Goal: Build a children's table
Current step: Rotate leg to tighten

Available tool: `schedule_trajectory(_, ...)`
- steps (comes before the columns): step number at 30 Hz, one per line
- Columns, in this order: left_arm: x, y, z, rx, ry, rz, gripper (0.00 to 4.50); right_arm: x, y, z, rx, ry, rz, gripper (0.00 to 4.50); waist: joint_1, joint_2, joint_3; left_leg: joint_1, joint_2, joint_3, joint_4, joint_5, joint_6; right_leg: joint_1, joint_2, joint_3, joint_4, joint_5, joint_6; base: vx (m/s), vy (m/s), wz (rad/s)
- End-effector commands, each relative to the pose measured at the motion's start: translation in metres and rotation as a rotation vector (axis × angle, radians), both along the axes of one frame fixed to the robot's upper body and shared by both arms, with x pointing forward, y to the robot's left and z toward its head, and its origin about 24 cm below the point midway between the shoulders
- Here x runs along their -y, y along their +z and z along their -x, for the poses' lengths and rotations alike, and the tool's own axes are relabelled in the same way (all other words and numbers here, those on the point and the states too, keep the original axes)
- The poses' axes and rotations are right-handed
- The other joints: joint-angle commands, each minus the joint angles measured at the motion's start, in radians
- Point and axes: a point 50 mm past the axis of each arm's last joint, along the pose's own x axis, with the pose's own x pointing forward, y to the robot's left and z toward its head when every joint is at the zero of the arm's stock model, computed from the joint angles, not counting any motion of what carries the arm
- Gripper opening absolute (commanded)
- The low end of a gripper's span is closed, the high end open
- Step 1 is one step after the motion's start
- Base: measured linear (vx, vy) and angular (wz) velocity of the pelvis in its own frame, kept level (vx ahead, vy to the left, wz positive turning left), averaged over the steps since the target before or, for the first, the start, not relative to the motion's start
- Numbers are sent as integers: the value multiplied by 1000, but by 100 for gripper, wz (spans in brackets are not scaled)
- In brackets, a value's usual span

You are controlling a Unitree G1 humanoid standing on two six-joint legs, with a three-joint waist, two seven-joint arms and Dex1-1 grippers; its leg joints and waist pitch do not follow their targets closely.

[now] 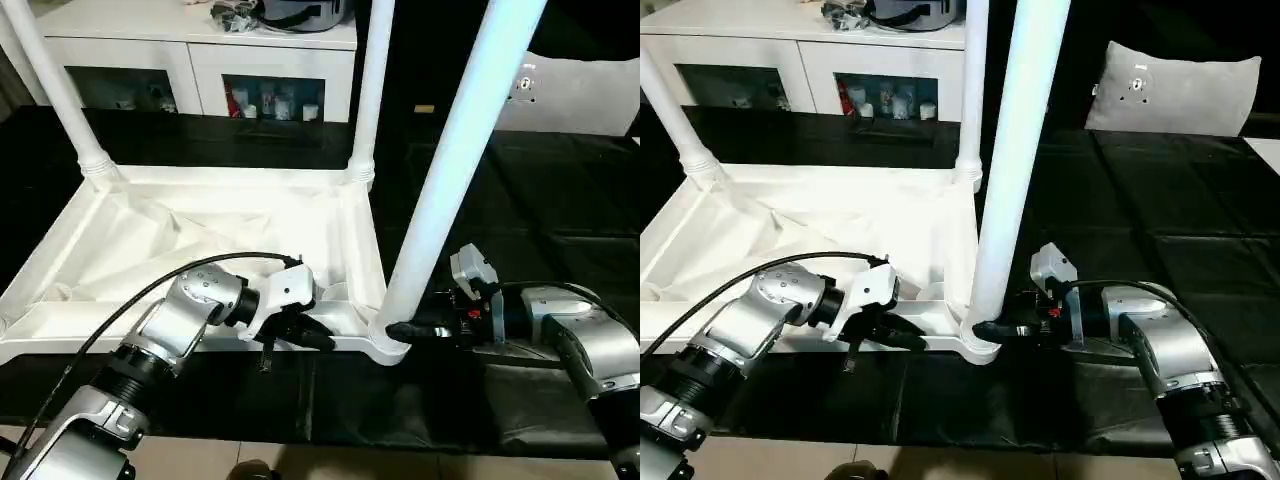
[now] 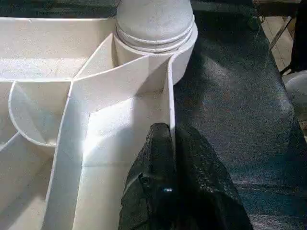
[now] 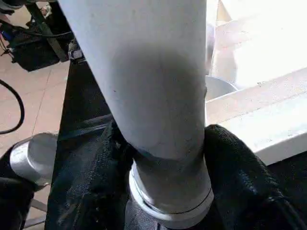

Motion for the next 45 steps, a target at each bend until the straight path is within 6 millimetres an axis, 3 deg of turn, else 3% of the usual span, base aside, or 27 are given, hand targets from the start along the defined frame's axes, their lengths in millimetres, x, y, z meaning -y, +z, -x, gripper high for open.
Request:
schedule_trajectory(1, 10, 12, -1, 47, -52, 50, 0, -4, 3, 3, -17, 23, -61, 198, -4, -13, -70, 14, 57, -16, -69, -217, 46, 51, -80, 48, -81, -331, -175, 0, 0, 0)
schedule_trajectory(5, 16, 14, -6, 32, 49, 94, 0, -14, 5, -1, -19, -87, -115, 195, -6, -16, -69, 13, 55, -17, -70, -216, 41, 52, -80, 47, -82, -339, -172, 0, 0, 0)
schedule_trajectory(8, 23, 13, -16, 60, 197, 88, 0, -16, -11, -24, 0, -362, -42, 195, -18, -14, -63, 16, 51, -18, -73, -242, 19, 46, -81, 45, -89, -401, -161, 0, 0, 0)
schedule_trajectory(9, 26, 12, -18, 65, 237, 85, 0, -13, -19, -34, -10, -462, -22, 195, -34, -18, -62, 14, 43, -24, -74, -272, -6, 54, -86, 36, -100, -506, -123, 0, 0, 0)
schedule_trajectory(10, 28, 12, -21, 64, 280, 90, 0, -12, -23, -41, -19, -529, -6, 195, -41, -18, -63, 13, 43, -25, -74, -275, -8, 54, -88, 35, -102, -524, -114, 0, 0, 0)
schedule_trajectory(11, 33, 13, -26, 58, 370, 102, 0, -13, -31, -51, -45, -646, 19, 195, -58, -9, -64, 10, 44, -27, -74, -286, -17, 54, -88, 33, -102, -528, -112, 0, 0, 0)
schedule_trajectory(12, 36, 13, -30, 51, 433, 110, 0, -16, -33, -55, -61, -701, 26, 195, -70, -10, -60, 8, 42, -29, -75, -297, -20, 53, -84, 29, -105, -535, -112, 0, 0, 0)
schedule_trajectory(13, 39, 13, -33, 44, 498, 122, 0, -22, -33, -58, -71, -745, 21, 195, -79, -11, -62, 14, 42, -30, -73, -306, -22, 53, -83, 29, -109, -534, -109, 0, 0, 0)
schedule_trajectory(14, 41, 13, -35, 38, 520, 130, 0, -28, -29, -58, -66, -753, 9, 195, -85, -12, -64, 14, 42, -29, -74, -290, -12, 54, -80, 32, -106, -488, -119, 0, 0, 0)
schedule_trajectory(17, 48, 13, -36, 50, 557, 140, 0, -43, -21, -56, -37, -740, -14, 195, -81, -19, -72, 11, 42, -21, -70, -216, 21, 57, -75, 42, -92, -346, -146, 0, 0, 0)
schedule_trajectory(18, 50, 13, -36, 50, 554, 145, 0, -46, -19, -55, -18, -723, -12, 250, -77, -18, -72, 12, 42, -18, -69, -204, 28, 55, -75, 43, -92, -323, -153, 0, 0, 0)
schedule_trajectory(22, 50, 14, -33, 80, 503, 143, 0, -53, -15, -51, 20, -668, -37, 270, -62, -18, -76, 8, 42, -15, -67, -146, 51, 61, -75, 44, -80, -233, -178, 0, 0, 0)
schedule_trajectory(23, 49, 14, -32, 88, 496, 137, 0, -52, -14, -52, 30, -661, -44, 299, -61, -18, -76, 8, 44, -15, -67, -143, 53, 60, -75, 44, -78, -220, -181, 0, 0, 0)
schedule_trajectory(31, 36, 13, -26, 108, 351, 102, 0, -24, -2, -51, 80, -594, -25, 343, -53, -8, -70, 18, 49, -16, -72, -214, 34, 53, -74, 45, -88, -292, -170, 0, 0, 0)
schedule_trajectory(38, 23, 11, -17, 89, 155, 73, 0, -1, 12, -40, 129, -391, 32, 387, -25, -12, -72, 17, 52, -15, -69, -201, 38, 58, -77, 47, -79, -248, -182, 0, 0, 0)
schedule_trajectory(39, 19, 12, -10, 68, 65, 73, 0, 5, 14, -34, 129, -293, 58, 387, -22, -11, -71, 15, 52, -14, -69, -198, 42, 57, -77, 48, -78, -244, -182, 0, 0, 0)
schedule_trajectory(43, 14, 11, -4, 51, -32, 37, 0, 7, 16, -26, 119, -168, 63, 387, -15, -14, -70, 14, 54, -14, -68, -211, 50, 55, -78, 46, -79, -272, -185, 0, 0, 0)
schedule_trajectory(45, 11, 11, -3, 52, -71, 16, 0, 7, 17, -23, 106, -112, 61, 352, -10, -10, -68, 17, 57, -15, -70, -235, 45, 52, -78, 47, -82, -314, -181, 0, 0, 0)
